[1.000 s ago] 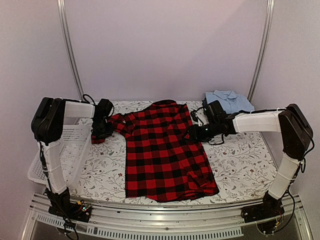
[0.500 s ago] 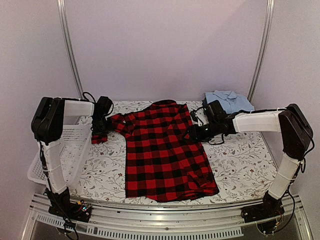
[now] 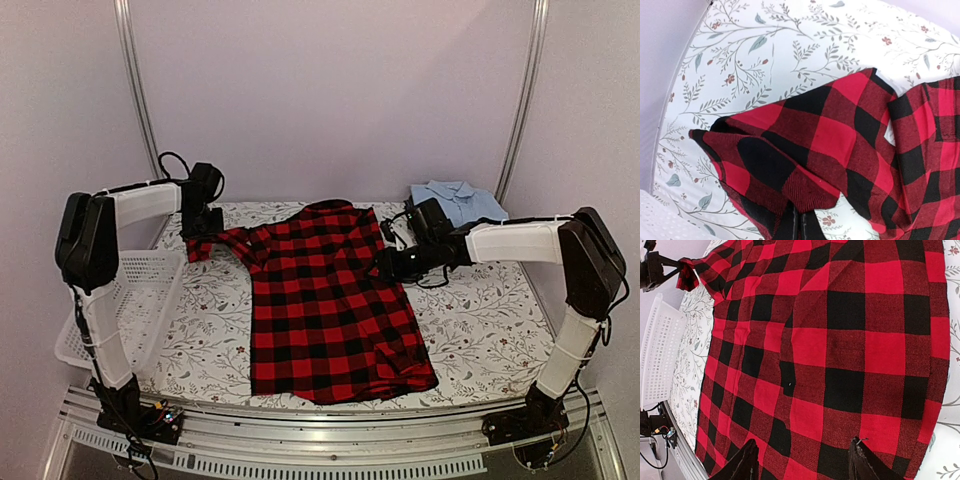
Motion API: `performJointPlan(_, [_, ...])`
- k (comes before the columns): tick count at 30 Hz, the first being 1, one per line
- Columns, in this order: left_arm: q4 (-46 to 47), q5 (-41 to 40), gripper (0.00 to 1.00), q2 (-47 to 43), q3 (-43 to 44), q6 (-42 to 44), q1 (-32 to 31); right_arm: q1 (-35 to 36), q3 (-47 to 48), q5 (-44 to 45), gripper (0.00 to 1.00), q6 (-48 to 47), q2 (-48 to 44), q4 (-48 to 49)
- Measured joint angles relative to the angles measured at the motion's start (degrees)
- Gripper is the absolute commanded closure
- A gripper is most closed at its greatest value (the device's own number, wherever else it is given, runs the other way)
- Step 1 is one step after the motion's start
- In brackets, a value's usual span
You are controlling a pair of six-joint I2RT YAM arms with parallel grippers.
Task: Fold and stack the long sleeve shirts
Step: Place the sleeve of the 1/3-folded shirt.
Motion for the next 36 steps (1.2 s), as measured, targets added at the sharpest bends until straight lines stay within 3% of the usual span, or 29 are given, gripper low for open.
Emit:
performJointPlan(9, [-0.02,-0.46,1.00,-2.99,3.52,4.83,-5.88,0.00,0.76,1.75,0.40,-0.02,0.00,-1.38])
performJointPlan(19, [2.51,5.27,0.99,-6.27,-0.09,9.77,-22.51,0.04,1.55,4.15,0.39,0.00,-0.76,-2.16])
performJointPlan(26, [1.77,12.09,0.53,-5.49,-3.80,11.30,-28.35,0.04,2.27,5.38,0.36,-0.20,-0.79,-3.32])
performJointPlan(36, [3.98,16.15,0.54,-14.10,-11.13,1.66,-24.46,4.50,6.43,9.09,0.34,-4.57,-0.44,-4.33])
